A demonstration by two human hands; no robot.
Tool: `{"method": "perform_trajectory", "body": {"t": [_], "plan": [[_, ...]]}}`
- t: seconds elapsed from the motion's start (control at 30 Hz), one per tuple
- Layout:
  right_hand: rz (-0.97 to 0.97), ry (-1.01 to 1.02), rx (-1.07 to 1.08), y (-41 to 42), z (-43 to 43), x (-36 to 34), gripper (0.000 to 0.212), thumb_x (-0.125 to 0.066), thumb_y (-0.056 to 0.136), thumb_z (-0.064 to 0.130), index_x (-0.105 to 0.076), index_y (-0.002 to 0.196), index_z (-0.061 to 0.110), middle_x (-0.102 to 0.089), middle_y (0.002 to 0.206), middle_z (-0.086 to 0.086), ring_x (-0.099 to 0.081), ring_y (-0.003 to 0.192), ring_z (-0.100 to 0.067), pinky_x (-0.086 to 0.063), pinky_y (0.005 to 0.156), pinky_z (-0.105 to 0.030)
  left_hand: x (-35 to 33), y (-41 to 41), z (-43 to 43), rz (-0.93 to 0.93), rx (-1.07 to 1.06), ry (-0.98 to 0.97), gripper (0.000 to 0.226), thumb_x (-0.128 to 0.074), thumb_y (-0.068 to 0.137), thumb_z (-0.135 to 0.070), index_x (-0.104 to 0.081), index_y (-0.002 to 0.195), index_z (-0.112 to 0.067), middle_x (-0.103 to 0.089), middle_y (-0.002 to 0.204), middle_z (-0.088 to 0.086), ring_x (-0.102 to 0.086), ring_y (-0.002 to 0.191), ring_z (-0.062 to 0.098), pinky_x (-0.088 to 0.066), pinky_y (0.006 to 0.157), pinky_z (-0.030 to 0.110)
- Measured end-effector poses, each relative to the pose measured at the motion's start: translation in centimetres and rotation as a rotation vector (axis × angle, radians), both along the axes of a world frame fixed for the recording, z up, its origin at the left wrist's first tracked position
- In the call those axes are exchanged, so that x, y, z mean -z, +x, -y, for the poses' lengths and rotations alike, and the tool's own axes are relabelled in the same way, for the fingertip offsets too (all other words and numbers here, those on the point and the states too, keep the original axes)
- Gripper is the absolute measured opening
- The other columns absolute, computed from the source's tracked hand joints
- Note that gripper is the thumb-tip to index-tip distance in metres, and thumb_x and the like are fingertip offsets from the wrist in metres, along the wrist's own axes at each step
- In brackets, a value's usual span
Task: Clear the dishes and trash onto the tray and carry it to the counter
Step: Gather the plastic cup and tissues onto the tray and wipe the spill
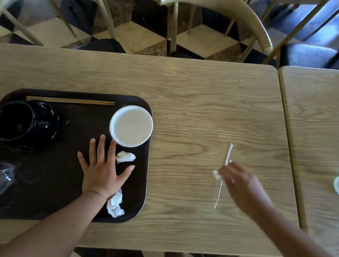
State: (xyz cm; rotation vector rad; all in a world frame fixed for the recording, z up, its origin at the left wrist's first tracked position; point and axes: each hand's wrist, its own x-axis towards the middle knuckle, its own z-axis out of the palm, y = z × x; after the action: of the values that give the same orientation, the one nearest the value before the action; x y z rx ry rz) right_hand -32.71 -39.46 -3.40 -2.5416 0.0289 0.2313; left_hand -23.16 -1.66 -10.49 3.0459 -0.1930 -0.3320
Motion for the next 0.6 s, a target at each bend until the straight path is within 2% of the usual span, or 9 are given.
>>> {"method": "perform_trajectory", "body": {"t": [0.1,0.3,0.43,0.53,0.6], "plan": [[0.130,-0.077,0.071,5.3,3.1,0.7,0.017,-0.065,0.084,-0.009,-0.072,0.091,0.005,-0.066,0.091,-0.013,-0.064,0.077,-0.035,-0.055,0.068,-0.042,0.0,0.0,0.0,0.004,0.000,-0.004,0.099,-0.039,0.074,-0.078,-0.030,0.150,-0.015,-0.016,0.162,0.014,-0.005,0.150,0.038,-0.008,0.111,0.072],[0.219,-0.214,0.203,10.7,6.4,3.0,0.012,-0.067,0.084,-0.003,-0.070,0.093,0.005,-0.063,0.093,-0.014,-0.061,0.079,-0.036,-0.045,0.064,-0.032,0.1,0.0,-0.1,0.014,-0.003,-0.007,0.099,-0.040,0.074,-0.077,-0.029,0.151,-0.017,-0.017,0.162,0.014,-0.007,0.150,0.038,-0.009,0.110,0.073],[0.254,-0.212,0.215,9.8,5.3,3.9,0.015,-0.066,0.081,-0.008,-0.072,0.089,0.002,-0.065,0.090,-0.014,-0.062,0.084,-0.038,-0.053,0.067,-0.042,0.1,-0.1,-0.1,0.021,-0.005,-0.007,0.099,-0.040,0.073,-0.077,-0.028,0.152,-0.017,-0.017,0.162,0.014,-0.007,0.150,0.038,-0.010,0.110,0.073],[0.237,-0.205,0.183,6.4,3.1,3.7,0.016,-0.065,0.079,-0.010,-0.070,0.085,0.004,-0.061,0.085,-0.012,-0.058,0.078,-0.034,-0.051,0.061,-0.038,0.0,0.0,-0.1,0.024,-0.006,-0.010,0.099,-0.039,0.074,-0.078,-0.027,0.152,-0.018,-0.017,0.162,0.014,-0.006,0.150,0.038,-0.009,0.111,0.072],[0.219,-0.171,0.088,2.6,1.0,3.5,0.014,-0.066,0.081,-0.008,-0.069,0.083,0.006,-0.057,0.082,-0.008,-0.054,0.075,-0.028,-0.048,0.061,-0.035,0.1,0.0,-0.1,0.027,-0.010,-0.010,0.099,-0.039,0.074,-0.078,-0.027,0.152,-0.018,-0.016,0.162,0.013,-0.005,0.150,0.037,-0.008,0.111,0.072]]}}
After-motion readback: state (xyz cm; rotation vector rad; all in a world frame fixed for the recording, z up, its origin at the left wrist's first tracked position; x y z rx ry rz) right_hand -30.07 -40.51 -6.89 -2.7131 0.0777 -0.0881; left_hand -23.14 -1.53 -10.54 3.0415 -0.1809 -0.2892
